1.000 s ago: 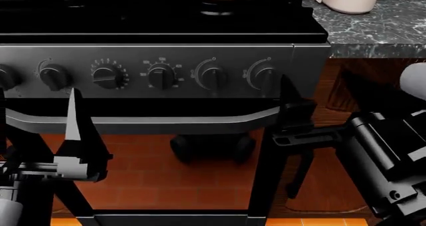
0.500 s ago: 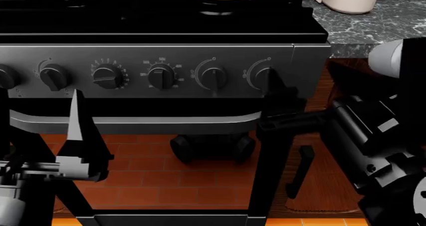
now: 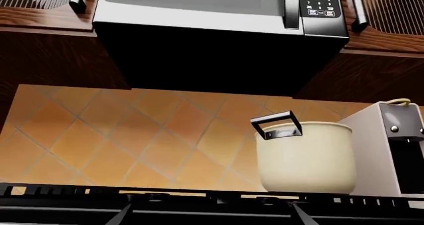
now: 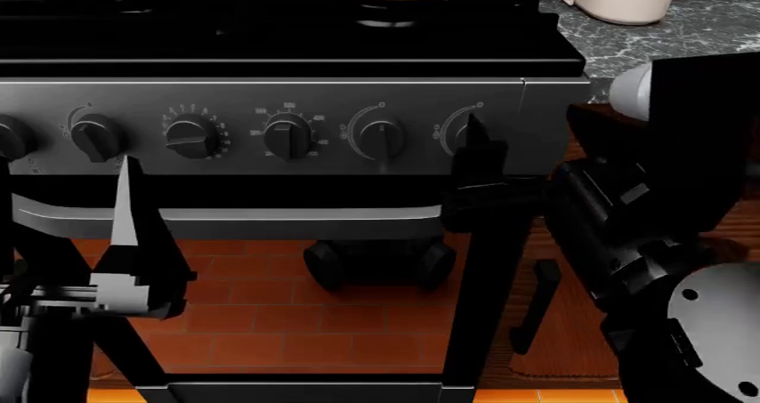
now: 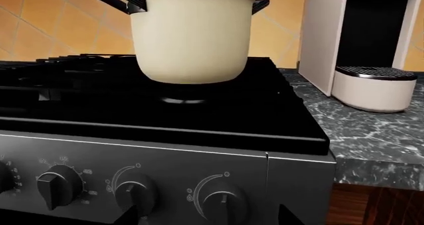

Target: Frozen meat rests on a plate on the counter. Retrieve the meat and place it in a pot on a burner. Then turn the burner on.

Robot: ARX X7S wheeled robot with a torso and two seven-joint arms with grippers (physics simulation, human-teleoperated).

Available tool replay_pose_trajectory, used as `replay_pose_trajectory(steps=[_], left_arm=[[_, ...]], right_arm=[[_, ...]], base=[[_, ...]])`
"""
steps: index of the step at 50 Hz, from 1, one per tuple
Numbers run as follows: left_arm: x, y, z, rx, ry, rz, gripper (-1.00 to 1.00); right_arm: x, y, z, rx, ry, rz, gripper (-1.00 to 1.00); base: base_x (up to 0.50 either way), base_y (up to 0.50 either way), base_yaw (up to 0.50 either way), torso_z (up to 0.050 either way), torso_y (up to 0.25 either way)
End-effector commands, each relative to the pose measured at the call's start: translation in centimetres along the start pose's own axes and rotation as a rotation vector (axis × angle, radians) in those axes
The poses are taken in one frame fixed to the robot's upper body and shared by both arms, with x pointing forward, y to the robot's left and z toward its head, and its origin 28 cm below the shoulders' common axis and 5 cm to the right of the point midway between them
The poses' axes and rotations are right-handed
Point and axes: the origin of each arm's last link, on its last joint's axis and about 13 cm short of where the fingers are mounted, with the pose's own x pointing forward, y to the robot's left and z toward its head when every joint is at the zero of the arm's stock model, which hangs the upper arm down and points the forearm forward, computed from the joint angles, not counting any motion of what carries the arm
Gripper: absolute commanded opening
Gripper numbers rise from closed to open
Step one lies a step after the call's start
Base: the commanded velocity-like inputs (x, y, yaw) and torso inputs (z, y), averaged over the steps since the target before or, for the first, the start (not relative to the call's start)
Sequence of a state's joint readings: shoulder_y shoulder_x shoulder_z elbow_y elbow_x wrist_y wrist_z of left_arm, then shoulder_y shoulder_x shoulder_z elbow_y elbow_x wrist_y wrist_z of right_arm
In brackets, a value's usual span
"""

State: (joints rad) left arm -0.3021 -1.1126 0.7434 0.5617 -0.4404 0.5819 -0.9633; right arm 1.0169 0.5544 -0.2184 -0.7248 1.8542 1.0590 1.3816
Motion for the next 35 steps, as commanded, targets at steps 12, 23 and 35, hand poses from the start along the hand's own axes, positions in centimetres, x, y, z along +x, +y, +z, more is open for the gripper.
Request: replay_pose_trajectory(steps=[12,23,35], left_arm=[[0.2,0.3,-0.3,-0.011,0.012,0.018,1.0],[0.1,0.3,-0.5,-0.022,0.017,0.019,1.0],[0.1,0.5,-0.8,-0.027,0.018,0.022,1.0]], right_arm=[[2.3,0.3,-1.2,0.006,0.022,-0.024,1.0],[3.2,0.4,-2.0,-0.02,0.032,-0.041,1.0],[4.1,0.4,-2.8,-0.038,0.037,-0.054,1.0]], base=[[0.0,0.0,0.0,0.0,0.0],[0.0,0.0,0.0,0.0,0.0],[0.0,0.0,0.0,0.0,0.0]])
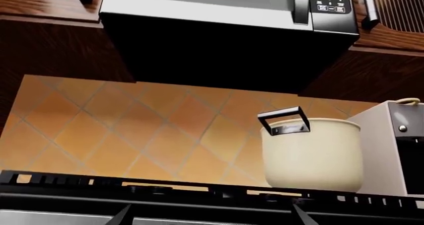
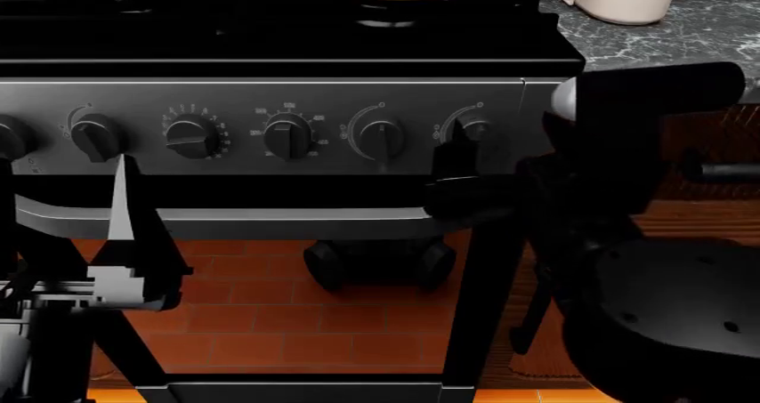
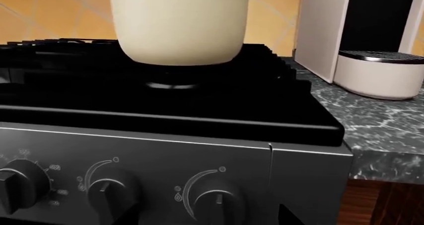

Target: Frozen meat rests on a plate on the counter. Retrieve the meat and place it in a pot on a burner. Then turn the burner on.

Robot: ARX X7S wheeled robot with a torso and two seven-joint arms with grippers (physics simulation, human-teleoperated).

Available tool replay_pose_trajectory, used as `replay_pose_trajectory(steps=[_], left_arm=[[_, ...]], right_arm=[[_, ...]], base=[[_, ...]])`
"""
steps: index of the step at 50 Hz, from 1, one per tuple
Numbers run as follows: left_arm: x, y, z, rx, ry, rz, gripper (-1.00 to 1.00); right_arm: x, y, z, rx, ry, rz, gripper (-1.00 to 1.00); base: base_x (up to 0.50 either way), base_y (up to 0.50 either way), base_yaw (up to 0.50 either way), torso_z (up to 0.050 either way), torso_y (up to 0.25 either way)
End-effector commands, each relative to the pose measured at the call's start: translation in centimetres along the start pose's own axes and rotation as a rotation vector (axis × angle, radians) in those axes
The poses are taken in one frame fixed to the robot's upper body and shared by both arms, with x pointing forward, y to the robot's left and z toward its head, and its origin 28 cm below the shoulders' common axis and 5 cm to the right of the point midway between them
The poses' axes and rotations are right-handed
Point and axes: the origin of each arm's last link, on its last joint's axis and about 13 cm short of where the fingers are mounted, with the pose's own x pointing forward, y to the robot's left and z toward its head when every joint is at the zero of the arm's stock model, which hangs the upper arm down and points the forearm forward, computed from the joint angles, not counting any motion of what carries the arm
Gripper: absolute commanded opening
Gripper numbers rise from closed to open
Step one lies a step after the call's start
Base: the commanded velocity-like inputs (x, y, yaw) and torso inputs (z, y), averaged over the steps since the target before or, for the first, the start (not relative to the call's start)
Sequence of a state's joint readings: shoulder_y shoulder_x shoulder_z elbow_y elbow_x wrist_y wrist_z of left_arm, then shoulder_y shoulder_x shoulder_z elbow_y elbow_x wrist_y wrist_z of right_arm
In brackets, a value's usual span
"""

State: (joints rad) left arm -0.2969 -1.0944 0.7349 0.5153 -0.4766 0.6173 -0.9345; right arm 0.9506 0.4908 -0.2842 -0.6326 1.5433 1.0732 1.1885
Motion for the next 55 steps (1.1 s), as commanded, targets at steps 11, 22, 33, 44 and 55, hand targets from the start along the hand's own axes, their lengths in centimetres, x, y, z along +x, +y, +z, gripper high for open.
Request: replay_pose_trajectory(steps=[11,22,33,44,55], left_arm=[[-0.1,0.2,-0.3,-0.007,0.007,0.003,1.0],[-0.1,0.2,-0.5,-0.011,0.014,0.005,1.0],[-0.1,0.2,-0.3,-0.015,0.009,0.0,1.0],[-0.1,0.3,-0.4,-0.017,0.012,0.003,1.0],[-0.1,0.3,-0.6,-0.02,0.019,0.004,1.0]], right_arm=[[1.2,0.2,-1.1,-0.032,-0.006,-0.027,1.0],[1.8,0.5,-2.0,-0.031,0.012,-0.025,1.0],[2.5,0.5,-2.7,-0.028,0.029,-0.027,1.0],[3.1,0.6,-3.0,-0.036,0.027,-0.021,1.0],[3.9,0.6,-3.4,-0.048,0.031,-0.028,1.0]], base=[[0.0,0.0,0.0,0.0,0.0],[0.0,0.0,0.0,0.0,0.0],[0.0,0.0,0.0,0.0,0.0],[0.0,0.0,0.0,0.0,0.0],[0.0,0.0,0.0,0.0,0.0]])
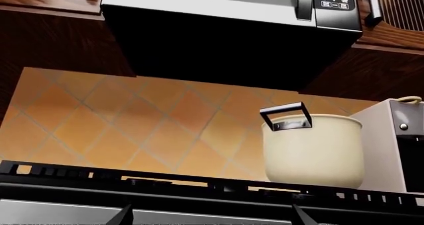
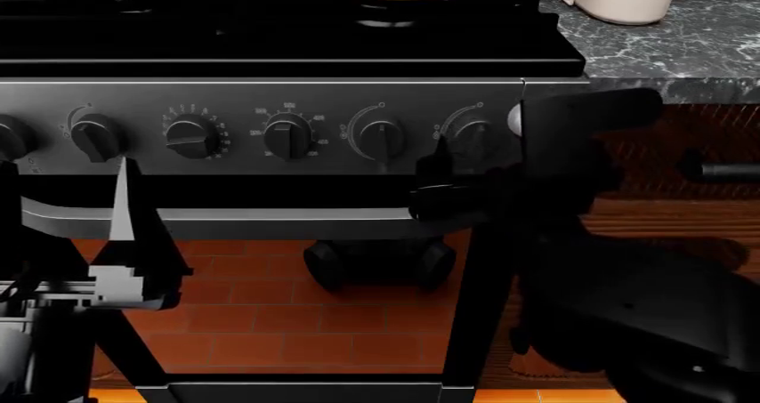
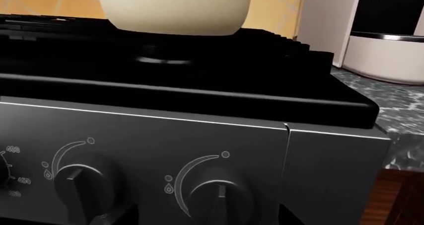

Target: Frozen meat rests on a plate on the counter. Retrieve the meat and place it in a pot on a burner. Then turn the burner on.

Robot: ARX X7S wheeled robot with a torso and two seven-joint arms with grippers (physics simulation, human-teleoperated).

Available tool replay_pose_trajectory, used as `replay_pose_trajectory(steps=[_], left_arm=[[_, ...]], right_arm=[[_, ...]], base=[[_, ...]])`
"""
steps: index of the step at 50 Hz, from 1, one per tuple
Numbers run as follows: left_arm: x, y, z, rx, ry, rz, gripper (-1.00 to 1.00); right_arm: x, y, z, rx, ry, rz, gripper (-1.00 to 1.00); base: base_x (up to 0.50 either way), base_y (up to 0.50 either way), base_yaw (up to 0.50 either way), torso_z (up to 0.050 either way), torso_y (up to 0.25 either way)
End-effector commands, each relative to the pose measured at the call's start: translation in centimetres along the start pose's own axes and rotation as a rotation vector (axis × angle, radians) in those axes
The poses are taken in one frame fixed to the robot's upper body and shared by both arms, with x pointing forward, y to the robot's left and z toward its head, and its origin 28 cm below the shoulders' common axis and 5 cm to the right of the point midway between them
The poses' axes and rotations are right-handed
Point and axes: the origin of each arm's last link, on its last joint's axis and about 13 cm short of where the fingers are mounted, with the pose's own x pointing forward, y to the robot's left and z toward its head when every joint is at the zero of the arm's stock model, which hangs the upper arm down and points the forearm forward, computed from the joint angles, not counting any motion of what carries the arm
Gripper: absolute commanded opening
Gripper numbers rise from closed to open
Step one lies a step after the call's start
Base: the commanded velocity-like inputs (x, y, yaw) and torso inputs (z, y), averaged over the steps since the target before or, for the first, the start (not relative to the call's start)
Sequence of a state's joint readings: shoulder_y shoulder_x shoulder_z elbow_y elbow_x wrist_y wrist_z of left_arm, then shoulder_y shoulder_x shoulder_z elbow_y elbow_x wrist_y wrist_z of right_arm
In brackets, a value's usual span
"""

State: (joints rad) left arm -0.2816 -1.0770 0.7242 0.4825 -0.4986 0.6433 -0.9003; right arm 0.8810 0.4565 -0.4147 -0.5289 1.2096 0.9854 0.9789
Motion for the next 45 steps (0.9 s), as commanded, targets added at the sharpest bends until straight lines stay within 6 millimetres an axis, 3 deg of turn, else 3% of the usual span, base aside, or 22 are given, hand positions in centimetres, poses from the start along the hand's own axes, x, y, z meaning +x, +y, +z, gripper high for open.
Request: replay_pose_trajectory(steps=[1,45], left_arm=[[0.0,0.0,-0.2,-0.003,0.006,0.002,1.0],[0.0,0.2,-0.6,-0.015,0.023,0.012,1.0]], right_arm=[[0.8,0.1,-0.4,-0.01,0.005,-0.002,1.0],[3.1,0.1,-2.1,-0.012,0.025,-0.033,1.0]], base=[[0.0,0.0,0.0,0.0,0.0],[0.0,0.0,0.0,0.0,0.0]])
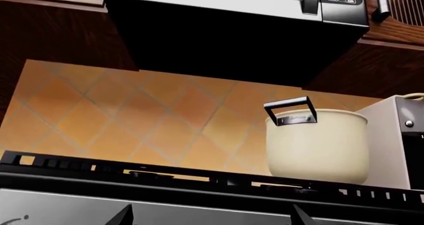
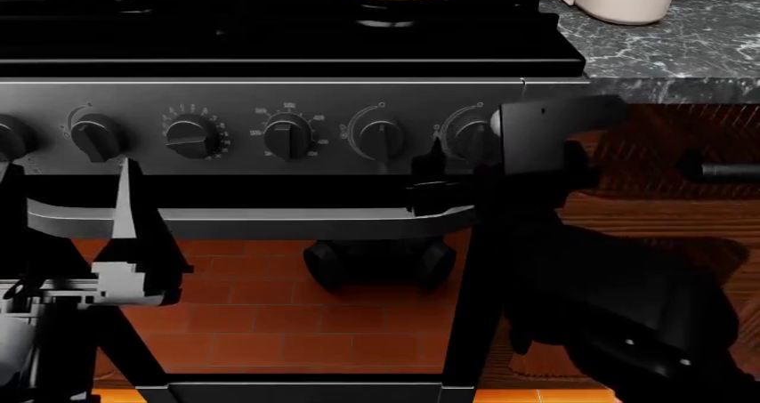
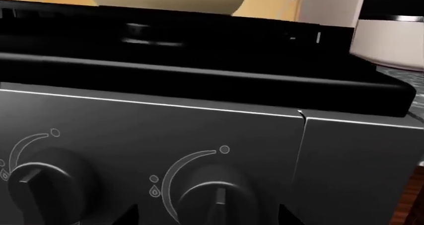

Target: Frozen meat rests on a plate on the counter. Retrieve the meat and place it in a pot on a burner. Then turn the burner on.

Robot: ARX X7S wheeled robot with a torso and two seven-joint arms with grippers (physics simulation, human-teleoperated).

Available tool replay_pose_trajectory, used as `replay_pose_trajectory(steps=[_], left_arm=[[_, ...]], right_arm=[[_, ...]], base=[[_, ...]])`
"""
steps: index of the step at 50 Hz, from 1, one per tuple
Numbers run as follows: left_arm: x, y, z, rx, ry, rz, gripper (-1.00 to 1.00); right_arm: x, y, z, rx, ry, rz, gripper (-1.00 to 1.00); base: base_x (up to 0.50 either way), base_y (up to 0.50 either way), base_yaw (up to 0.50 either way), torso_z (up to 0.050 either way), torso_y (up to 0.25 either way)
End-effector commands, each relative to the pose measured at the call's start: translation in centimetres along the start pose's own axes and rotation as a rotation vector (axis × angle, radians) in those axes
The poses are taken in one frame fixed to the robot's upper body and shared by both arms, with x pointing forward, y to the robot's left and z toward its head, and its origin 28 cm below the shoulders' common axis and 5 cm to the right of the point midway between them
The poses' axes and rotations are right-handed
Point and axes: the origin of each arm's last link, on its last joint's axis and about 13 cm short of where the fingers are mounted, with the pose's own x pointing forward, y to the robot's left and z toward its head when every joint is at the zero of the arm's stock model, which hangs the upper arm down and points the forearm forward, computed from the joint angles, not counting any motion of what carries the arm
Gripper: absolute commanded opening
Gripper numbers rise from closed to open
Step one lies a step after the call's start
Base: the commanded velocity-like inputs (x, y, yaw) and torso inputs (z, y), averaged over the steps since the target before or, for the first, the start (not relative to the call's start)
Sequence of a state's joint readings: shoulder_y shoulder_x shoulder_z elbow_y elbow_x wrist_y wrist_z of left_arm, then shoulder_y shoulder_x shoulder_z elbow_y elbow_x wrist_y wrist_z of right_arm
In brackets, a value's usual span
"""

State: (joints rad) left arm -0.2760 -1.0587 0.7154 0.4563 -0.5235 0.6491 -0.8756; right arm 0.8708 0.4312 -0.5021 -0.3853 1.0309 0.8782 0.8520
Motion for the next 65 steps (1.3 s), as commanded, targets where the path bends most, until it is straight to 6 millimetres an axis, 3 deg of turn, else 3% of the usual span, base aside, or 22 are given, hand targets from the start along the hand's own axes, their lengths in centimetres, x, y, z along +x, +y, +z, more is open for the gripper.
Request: replay_pose_trajectory(steps=[1,53,54,65], left_arm=[[0.0,0.0,-0.1,-0.006,0.007,0.001,1.0],[0.1,0.2,-0.4,-0.003,0.013,0.009,1.0],[0.1,0.2,-0.4,-0.003,0.013,0.009,1.0],[0.1,0.2,-0.5,-0.002,0.015,0.011,1.0]], right_arm=[[0.4,-0.1,-0.4,-0.005,0.008,-0.012,1.0],[2.2,0.3,-1.3,0.008,0.016,-0.021,1.0],[2.2,0.3,-1.3,0.008,0.014,-0.022,-1.0],[2.2,0.2,-1.3,0.0,0.003,-0.04,-1.0]], base=[[0.0,0.0,0.0,0.0,0.0],[0.0,0.0,0.0,0.0,0.0],[0.0,0.0,0.0,0.0,0.0],[0.0,0.0,0.0,0.0,0.0]])
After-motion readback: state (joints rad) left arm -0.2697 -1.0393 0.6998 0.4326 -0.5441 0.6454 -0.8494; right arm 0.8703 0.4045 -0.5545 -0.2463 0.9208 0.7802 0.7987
